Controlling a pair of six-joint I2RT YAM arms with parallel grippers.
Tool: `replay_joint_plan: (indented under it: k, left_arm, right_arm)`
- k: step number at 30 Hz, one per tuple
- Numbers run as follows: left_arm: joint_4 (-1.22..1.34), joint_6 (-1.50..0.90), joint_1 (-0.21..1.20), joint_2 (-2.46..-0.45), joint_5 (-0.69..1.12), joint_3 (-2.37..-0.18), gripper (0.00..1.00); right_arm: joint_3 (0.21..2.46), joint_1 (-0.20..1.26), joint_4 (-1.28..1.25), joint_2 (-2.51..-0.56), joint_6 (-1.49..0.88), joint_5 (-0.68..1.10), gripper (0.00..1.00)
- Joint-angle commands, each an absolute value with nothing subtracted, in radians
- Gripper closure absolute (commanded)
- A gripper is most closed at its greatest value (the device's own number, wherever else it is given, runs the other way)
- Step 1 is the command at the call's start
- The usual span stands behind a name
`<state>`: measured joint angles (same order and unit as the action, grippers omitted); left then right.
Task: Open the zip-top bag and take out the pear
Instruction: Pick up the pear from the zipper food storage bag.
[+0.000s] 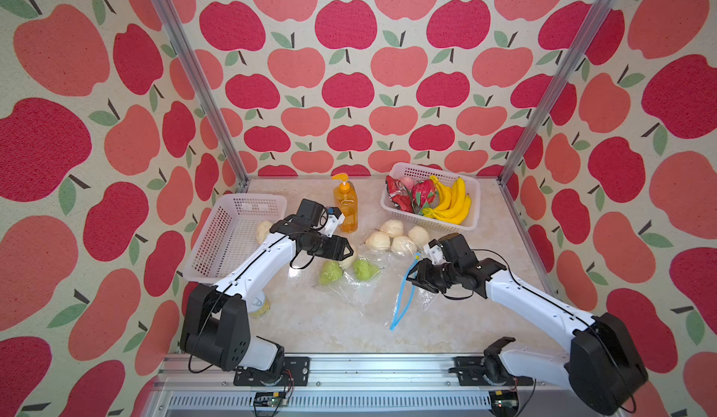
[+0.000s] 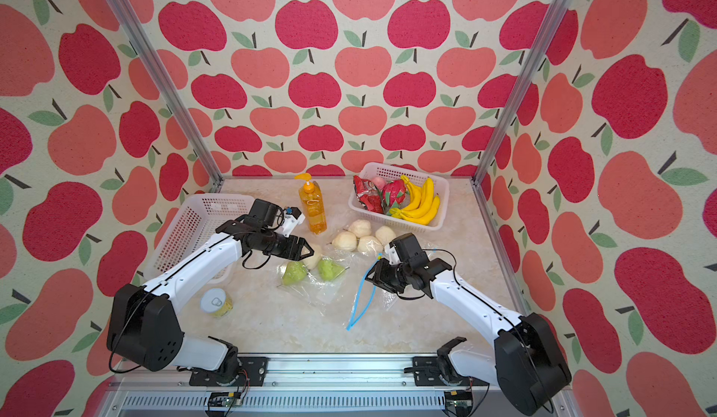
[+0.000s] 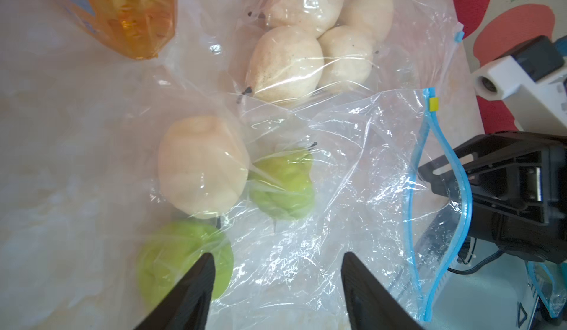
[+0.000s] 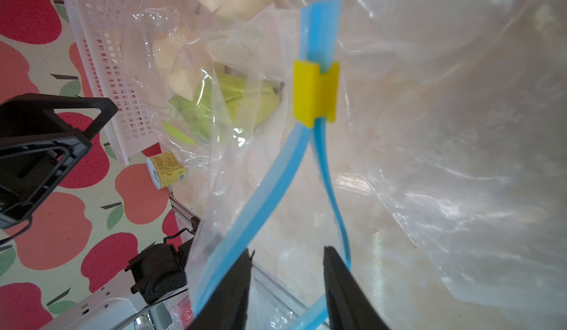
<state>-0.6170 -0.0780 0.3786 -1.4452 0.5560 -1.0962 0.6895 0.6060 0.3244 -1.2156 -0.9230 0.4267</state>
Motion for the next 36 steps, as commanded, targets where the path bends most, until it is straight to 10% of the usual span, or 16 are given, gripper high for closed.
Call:
replay_joint_plan:
  k: [1,16,36]
  left_arm:
    - [-0.558,-0.125,0.420,-1.452,0.668,-1.074,0.44]
    - [-0.432,-0.261,0.525,-1.672,0.384,-1.105,0.99]
    - [-0.353,-0.280,0.612,-1.871,0.317,-1.071,1.00]
  right_arm:
    - [0.667,0.629,0.249,-1.232,-0.949,0.386,0.36]
    - [0.623,0.702,0.106,-1.236,-0.975,0.343,0.24]
    - [0.663,0.747,0.095,-1.347,-1.037,0.268,0.15]
